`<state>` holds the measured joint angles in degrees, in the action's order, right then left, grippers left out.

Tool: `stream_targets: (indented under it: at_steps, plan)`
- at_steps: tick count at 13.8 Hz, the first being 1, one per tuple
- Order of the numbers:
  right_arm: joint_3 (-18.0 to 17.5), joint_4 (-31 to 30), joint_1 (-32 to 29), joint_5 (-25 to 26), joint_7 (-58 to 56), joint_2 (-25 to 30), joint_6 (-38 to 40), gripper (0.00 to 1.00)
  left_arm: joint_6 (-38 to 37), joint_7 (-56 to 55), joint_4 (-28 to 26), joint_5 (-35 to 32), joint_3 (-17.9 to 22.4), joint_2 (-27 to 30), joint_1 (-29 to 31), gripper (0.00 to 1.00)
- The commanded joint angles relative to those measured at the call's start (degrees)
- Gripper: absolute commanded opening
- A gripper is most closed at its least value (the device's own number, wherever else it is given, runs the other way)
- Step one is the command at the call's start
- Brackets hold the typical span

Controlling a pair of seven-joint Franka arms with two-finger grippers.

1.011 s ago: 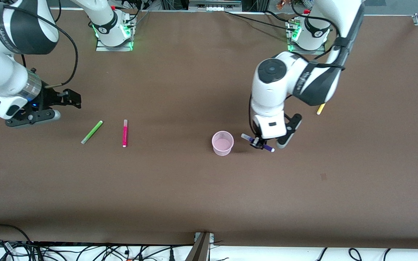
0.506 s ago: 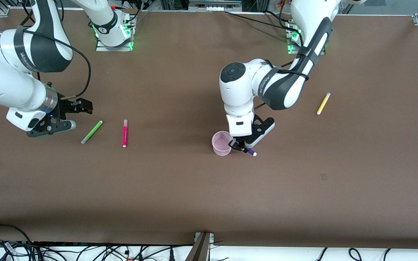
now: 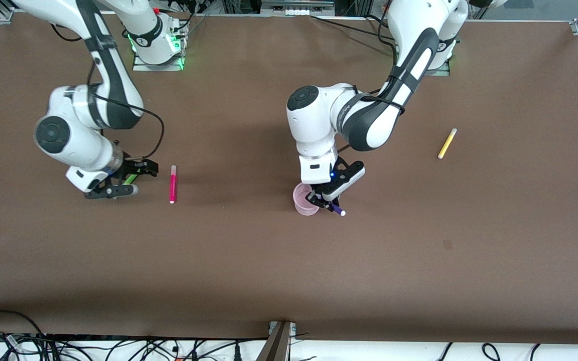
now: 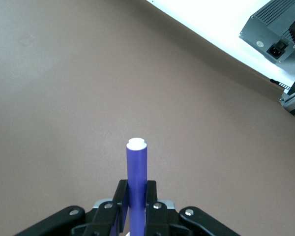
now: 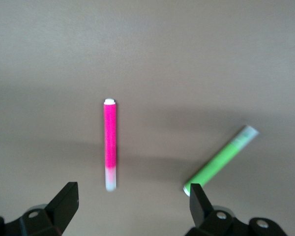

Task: Organize pens into pink holder with both arms
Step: 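Carry the purple marker over the pink cup while the right gripper reaches, then lower the purple marker into the cup while the right gripper grasps pink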

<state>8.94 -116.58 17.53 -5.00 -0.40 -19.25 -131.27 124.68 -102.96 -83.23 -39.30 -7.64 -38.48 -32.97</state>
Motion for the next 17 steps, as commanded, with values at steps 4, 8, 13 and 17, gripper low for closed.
stream_targets:
  at_steps: [4,8,13,17]
  plan:
    - [-1.99,0.65,1.10,-4.41,1.81,-7.90,-11.36,0.97,-1.19,-1.54,5.62,-1.66,1.75,-3.71,-2.97,0.00]
    - [-2.08,1.96,1.19,-4.41,1.37,-10.80,-14.17,0.83,-1.19,-2.42,5.62,-1.66,4.13,-4.24,-5.00,0.00]
    - [-2.08,3.12,1.45,-4.50,0.93,-13.18,-15.94,0.54,-1.19,-2.42,5.54,-1.66,4.48,-5.03,-5.35,0.00]
    - [-2.08,3.03,1.54,-4.76,0.93,-13.27,-15.95,0.49,-1.19,-2.42,5.62,-1.66,5.01,-5.29,-5.88,0.00]
